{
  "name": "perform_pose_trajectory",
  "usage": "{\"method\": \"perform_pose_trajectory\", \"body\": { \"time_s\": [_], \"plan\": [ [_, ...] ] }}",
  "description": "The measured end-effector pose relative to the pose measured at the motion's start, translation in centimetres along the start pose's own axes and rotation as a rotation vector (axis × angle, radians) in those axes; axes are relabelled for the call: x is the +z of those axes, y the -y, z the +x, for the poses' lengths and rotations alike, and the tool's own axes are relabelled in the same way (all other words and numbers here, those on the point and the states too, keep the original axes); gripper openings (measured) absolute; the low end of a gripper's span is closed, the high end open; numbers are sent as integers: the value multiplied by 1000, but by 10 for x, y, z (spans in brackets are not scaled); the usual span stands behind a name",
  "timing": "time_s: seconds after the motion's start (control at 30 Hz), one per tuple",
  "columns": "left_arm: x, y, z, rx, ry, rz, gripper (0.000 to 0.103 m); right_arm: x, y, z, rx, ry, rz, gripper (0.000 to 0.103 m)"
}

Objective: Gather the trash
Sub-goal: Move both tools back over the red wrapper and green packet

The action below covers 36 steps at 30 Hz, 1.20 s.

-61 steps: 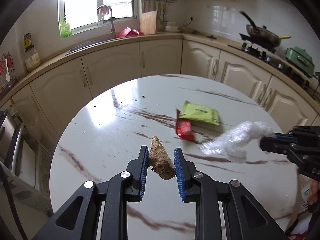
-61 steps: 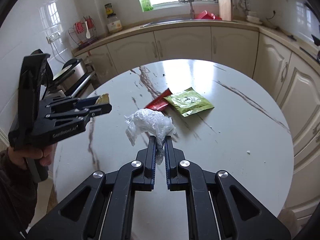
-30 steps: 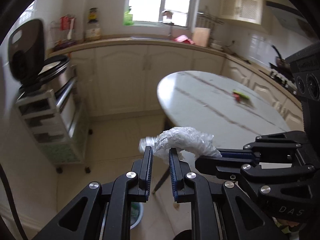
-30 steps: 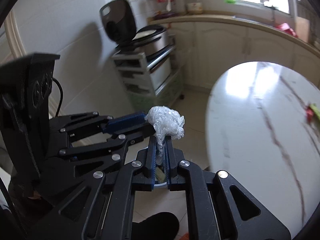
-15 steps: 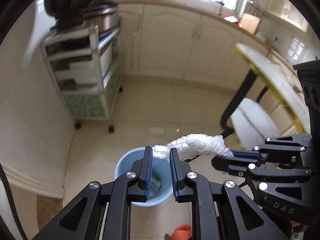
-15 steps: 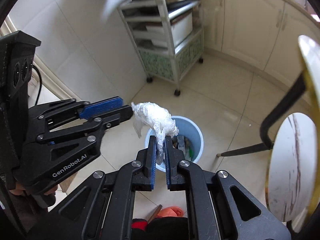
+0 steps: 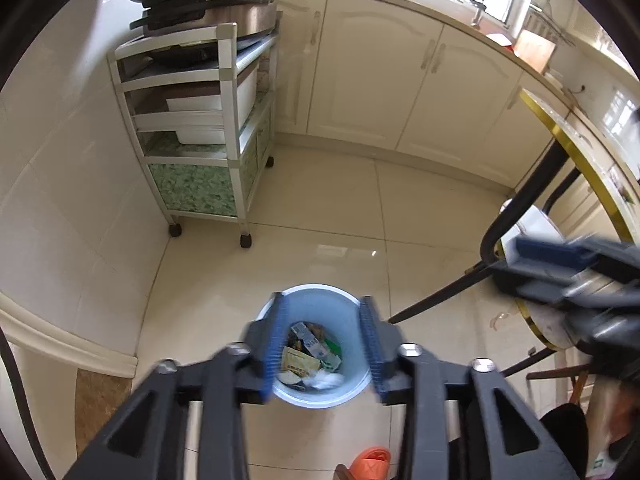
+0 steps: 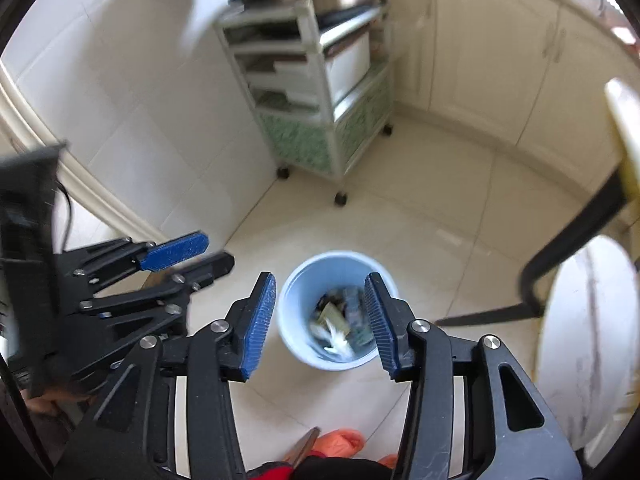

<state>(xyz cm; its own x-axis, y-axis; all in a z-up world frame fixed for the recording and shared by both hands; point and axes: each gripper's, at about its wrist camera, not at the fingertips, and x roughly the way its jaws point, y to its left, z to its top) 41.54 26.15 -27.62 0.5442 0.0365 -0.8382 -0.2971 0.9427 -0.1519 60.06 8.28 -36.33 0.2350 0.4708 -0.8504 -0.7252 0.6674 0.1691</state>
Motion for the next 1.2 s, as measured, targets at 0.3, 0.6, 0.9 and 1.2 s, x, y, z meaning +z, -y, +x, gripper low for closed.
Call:
{"method": "perform_pose_trajectory", "body": {
  "time_s": [0.3,0.6,0.9,1.2],
  "plan": [
    [23,54,3,-32,29,41,72,1,70,-156,-151,239,33,72],
    [45,142,-17,-150,48,152,102,-41,208,-249,-398,293,223,80],
    [52,208,-3,-156,8,255,102,-73,348,-263,-493,174,371,90],
    [64,221,17,-106,-3,196,101,-70,414,-222,-379,111,344,89]
  ]
}}
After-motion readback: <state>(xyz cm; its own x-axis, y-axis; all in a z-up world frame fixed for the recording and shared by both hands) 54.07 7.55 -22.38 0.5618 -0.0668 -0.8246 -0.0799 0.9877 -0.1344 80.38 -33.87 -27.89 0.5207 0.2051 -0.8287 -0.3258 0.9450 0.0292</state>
